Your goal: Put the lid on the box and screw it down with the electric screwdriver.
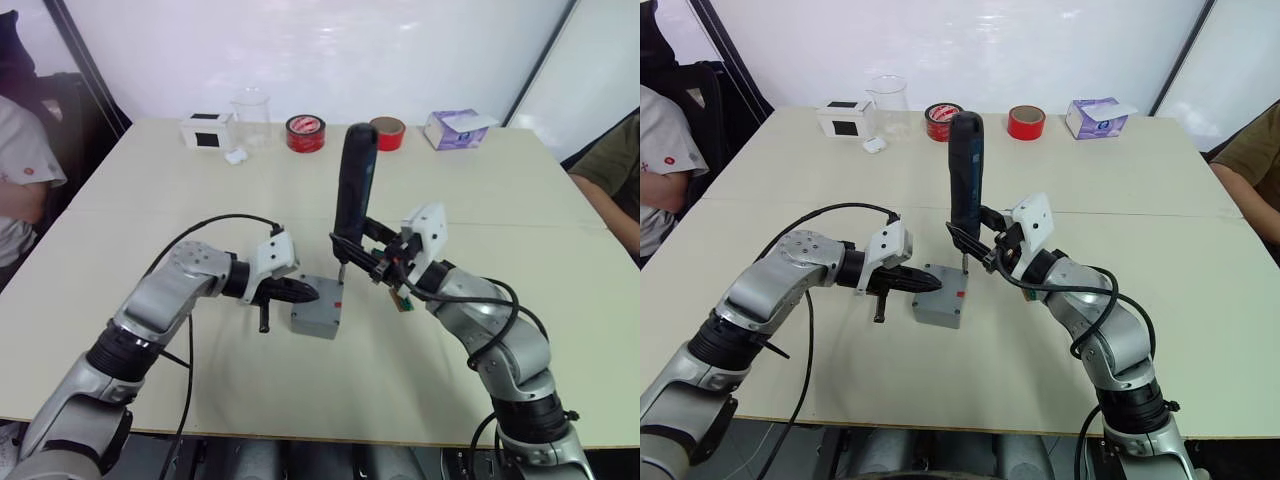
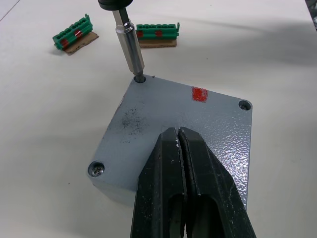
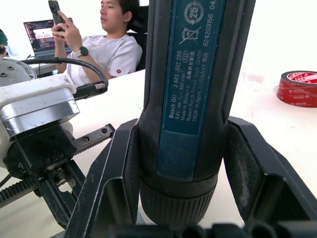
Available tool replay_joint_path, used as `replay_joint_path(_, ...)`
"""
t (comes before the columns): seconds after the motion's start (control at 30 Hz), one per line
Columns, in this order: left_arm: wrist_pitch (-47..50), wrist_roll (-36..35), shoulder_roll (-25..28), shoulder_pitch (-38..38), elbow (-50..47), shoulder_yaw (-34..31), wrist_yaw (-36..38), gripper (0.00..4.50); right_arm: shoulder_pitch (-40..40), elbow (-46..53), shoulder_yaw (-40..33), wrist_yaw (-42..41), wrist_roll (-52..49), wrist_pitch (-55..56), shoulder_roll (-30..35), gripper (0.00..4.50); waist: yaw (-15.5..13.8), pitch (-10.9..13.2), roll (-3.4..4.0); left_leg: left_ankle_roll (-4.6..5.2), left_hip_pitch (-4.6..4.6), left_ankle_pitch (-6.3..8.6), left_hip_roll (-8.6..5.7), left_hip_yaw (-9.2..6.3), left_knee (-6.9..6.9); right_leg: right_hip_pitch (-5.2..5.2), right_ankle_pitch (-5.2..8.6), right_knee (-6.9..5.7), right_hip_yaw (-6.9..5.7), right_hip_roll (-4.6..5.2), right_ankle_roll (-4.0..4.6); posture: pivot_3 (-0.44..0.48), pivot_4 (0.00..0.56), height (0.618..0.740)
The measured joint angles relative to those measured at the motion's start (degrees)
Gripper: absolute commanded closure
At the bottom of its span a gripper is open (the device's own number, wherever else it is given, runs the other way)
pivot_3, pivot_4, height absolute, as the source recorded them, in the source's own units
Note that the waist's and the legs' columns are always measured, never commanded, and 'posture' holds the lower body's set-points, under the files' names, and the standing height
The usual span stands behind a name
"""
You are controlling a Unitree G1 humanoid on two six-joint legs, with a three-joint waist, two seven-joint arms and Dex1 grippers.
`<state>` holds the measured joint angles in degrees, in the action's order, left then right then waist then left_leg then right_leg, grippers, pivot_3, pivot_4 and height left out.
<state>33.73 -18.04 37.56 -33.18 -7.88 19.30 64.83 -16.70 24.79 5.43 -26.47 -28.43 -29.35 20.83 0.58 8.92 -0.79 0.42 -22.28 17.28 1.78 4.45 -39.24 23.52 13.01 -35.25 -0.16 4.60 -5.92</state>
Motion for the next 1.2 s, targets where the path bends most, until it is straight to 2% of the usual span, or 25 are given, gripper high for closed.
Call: replay_joint_path(1.2, -0.30, 0.02, -0.63, 1.08, -0.07, -0.05, -0.08, 4.50, 0.80, 0.90, 0.48, 1.25, 0.24, -1.08, -0.10, 2.68, 0.07, -0.72, -0.18, 0.01, 0.02, 0.02, 0.16, -0.04, 0.10, 0.04, 0.13, 0.10, -0.01, 0.10, 0.22, 0.000, 0.150, 0.740)
